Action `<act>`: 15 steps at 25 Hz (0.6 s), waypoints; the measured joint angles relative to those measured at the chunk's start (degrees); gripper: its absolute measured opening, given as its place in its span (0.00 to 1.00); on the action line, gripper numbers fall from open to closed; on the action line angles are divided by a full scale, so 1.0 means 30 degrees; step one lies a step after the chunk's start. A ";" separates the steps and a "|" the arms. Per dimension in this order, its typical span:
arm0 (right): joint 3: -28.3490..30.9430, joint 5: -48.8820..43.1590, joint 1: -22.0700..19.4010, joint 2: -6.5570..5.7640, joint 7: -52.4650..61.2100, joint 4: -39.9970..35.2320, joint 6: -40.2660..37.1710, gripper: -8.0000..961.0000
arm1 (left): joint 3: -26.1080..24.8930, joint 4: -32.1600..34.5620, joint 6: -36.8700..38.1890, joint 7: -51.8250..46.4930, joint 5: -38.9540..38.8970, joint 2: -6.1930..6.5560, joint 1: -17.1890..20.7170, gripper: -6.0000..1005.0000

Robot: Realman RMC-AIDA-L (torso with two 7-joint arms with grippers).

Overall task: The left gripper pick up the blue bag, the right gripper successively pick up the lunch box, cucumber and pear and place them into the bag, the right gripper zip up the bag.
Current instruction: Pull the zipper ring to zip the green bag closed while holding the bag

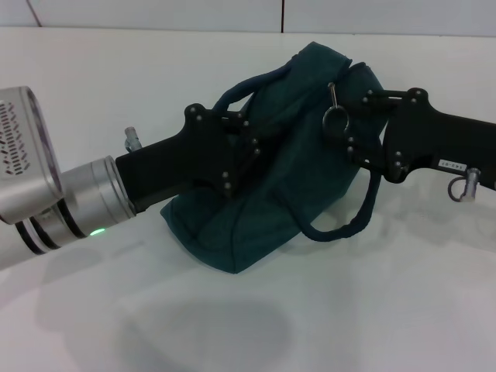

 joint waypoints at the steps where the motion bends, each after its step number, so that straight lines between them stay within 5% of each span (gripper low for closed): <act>1: 0.0004 -0.0054 0.0041 -0.0065 0.0354 0.0008 0.0058 0.45 | -0.0005 -0.0001 0.0000 0.0008 -0.0003 0.0000 -0.0008 0.05; 15: 0.0087 -0.2072 0.1197 -0.0324 0.3141 0.0166 -0.0043 0.35 | -0.0008 -0.0290 -0.0068 0.0275 -0.0207 0.0001 -0.0248 0.05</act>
